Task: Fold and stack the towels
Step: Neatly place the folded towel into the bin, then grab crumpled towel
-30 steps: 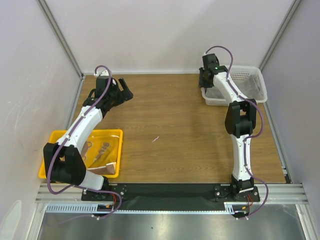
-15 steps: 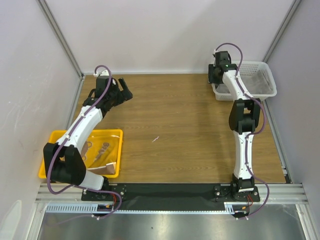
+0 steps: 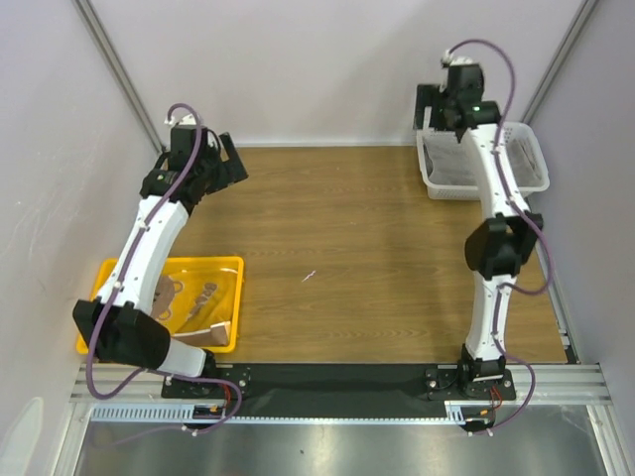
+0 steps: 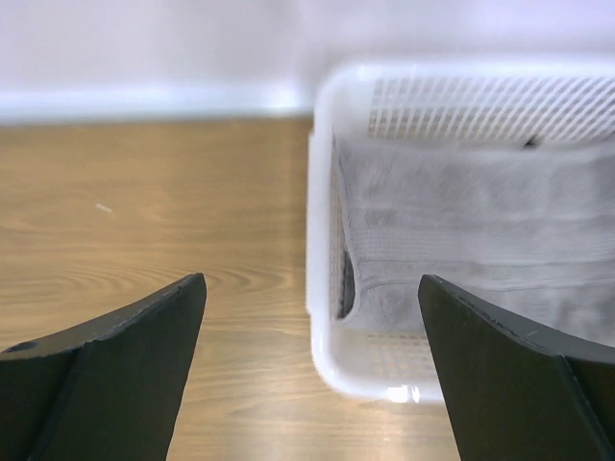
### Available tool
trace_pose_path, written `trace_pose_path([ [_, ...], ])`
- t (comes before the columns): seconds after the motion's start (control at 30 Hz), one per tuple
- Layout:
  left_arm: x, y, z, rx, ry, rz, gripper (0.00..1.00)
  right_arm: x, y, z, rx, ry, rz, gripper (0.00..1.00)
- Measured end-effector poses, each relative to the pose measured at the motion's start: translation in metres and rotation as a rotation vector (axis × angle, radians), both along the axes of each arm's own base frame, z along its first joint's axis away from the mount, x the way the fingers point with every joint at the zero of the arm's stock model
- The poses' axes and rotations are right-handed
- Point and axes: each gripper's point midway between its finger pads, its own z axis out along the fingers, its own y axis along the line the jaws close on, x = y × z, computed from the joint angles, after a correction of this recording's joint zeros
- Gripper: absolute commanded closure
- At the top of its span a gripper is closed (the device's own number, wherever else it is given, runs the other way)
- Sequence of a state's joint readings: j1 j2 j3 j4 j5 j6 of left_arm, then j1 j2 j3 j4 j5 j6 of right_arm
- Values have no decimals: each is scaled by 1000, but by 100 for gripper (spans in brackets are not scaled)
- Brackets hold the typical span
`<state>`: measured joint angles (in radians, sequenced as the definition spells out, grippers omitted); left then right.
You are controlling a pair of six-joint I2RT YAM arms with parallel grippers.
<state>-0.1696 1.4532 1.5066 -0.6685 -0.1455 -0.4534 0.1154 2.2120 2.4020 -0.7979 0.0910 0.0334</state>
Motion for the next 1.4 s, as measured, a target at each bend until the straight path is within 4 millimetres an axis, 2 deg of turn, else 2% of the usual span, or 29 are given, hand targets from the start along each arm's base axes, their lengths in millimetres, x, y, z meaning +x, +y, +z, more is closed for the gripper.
trace_pose_path([
  [0.13,-44,25,-5,-1,59,102,3,-39,3,92,64,-178,12,0],
  [0.2,-74,40,-11,-22,89,187,2,-66,9,126,120,-244,39,0],
  [0.27,-108,56,-19,-46,126,286,2,-89,15,139,172,-282,63,0],
  [0.3,-125,63,-24,-67,134,342,2,-101,20,140,202,-286,83,0],
  [0.37,-159,74,-37,-110,158,445,2,-122,30,123,259,-258,117,0],
  [0.43,-187,80,-54,-155,186,530,2,-134,39,95,308,-199,139,0],
  [0.57,-222,81,-96,-223,255,647,2,-152,53,22,379,-17,133,0],
  [0.63,-228,79,-123,-247,298,687,2,-165,58,-9,396,62,125,0],
  [0.7,-234,76,-152,-262,350,711,4,-179,61,-25,405,110,119,0],
  [0.77,-236,74,-174,-273,379,732,4,-187,67,-22,418,113,124,0],
  [0.9,-234,73,-206,-299,404,786,4,-200,79,3,435,58,149,0],
  [1.03,-227,74,-227,-306,412,820,5,-214,84,24,431,0,162,0],
  [1.17,-225,75,-247,-302,421,839,8,-218,81,28,426,-16,143,0],
  [1.4,-205,85,-248,-294,345,881,8,-215,75,21,405,-3,105,0],
])
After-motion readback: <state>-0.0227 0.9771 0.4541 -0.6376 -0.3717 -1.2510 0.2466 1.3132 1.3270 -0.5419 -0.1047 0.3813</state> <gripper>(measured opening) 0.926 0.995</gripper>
